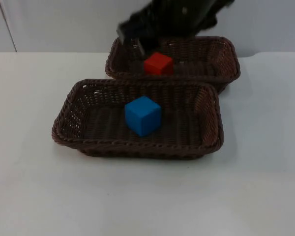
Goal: Pick up one cube with the left hand and place it into the upper basket. Pick up one cube with the right hand and place it into the lower basket.
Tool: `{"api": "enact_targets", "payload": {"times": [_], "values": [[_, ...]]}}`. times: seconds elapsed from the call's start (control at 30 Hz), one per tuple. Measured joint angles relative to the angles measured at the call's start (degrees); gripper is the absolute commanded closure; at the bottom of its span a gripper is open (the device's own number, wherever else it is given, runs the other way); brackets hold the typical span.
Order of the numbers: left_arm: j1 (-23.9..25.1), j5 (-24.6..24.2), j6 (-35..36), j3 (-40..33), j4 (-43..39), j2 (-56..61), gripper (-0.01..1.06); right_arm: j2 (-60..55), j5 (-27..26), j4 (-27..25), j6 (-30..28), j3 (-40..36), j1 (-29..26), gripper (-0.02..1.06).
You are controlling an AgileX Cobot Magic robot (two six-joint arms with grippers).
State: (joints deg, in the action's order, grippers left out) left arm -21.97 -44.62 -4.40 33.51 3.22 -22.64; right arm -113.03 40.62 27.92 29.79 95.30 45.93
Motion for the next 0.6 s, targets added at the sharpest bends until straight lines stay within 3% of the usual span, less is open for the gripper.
{"api": "enact_targets", "payload": {"times": [0.27,0.6], "values": [[0.0,0.0,0.0,0.0,-0.2,0.0,0.00,8.4,3.7,-1.0,-3.6,0.0,3.4,0.38],[0.0,0.0,0.0,0.0,-0.3,0.0,0.00,11.2,5.8,-1.7,-4.3,0.0,7.7,0.38]]}}
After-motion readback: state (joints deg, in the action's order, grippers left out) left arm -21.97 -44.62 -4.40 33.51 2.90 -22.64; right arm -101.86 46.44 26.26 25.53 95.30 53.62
